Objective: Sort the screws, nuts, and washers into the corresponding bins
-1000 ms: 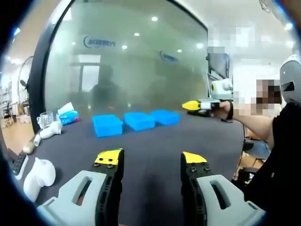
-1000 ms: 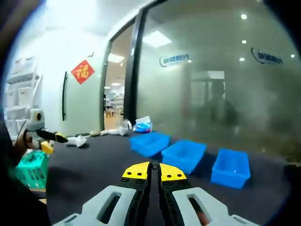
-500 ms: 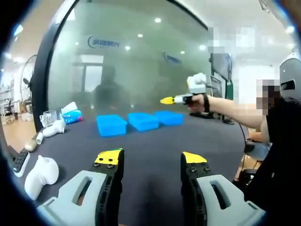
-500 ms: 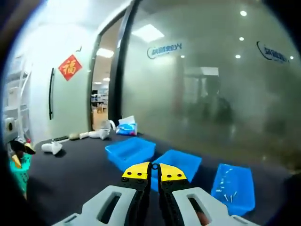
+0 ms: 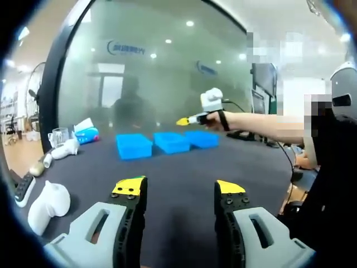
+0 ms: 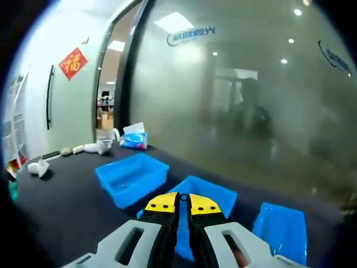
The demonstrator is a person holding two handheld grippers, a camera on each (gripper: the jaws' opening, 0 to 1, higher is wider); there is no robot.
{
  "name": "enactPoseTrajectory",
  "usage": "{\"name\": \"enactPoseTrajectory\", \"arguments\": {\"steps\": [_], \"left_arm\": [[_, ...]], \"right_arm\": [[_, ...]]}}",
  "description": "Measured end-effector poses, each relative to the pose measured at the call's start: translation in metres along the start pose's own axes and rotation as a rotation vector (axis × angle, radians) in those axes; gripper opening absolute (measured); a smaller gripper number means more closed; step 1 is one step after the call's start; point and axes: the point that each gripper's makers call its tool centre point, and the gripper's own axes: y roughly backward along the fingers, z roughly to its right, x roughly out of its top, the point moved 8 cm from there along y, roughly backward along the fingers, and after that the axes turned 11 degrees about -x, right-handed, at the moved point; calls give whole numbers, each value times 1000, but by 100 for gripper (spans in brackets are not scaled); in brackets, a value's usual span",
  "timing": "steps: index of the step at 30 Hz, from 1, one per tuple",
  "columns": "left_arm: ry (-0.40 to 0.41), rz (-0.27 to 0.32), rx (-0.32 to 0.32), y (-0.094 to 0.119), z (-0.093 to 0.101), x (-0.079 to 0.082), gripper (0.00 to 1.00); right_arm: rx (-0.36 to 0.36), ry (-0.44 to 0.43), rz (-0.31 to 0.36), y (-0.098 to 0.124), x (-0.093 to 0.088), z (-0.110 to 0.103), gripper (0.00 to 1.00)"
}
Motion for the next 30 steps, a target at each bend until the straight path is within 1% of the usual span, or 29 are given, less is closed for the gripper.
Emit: {"name": "enactPoseTrajectory", "arguments": {"steps": [6, 10, 13, 14, 16, 17, 19, 23, 28, 30], "left_arm": [[5, 0, -2, -2, 0, 0, 46], [6, 0, -2, -3, 0, 0, 46], [8, -1, -3, -4, 1, -1, 46], [8, -1, -3, -4, 1, -1, 46], [7, -3, -5, -4, 1, -1, 46], [5, -4, -5, -4, 1, -1, 46], [6, -3, -4, -4, 1, -1, 46], [5, -3, -2, -3, 1, -1, 46], [2, 2, -2, -3, 1, 1, 46], [1, 3, 0, -3, 0, 2, 46]], "right_arm": [[-4, -9, -25, -11, -8, -1, 4], [5, -13, -30, -11, -11, -2, 4], [7, -7, -17, -10, -11, -4, 5], [8, 7, -1, -10, -10, -5, 7], [1, 30, 27, -9, -6, -6, 19], [5, 34, 38, -9, -5, -7, 23], [12, 28, 42, -6, -4, -9, 27], [24, 31, 56, 1, -2, -13, 29], [47, 47, 85, 21, -1, -18, 29], [58, 45, 100, 33, -2, -19, 29]]}}
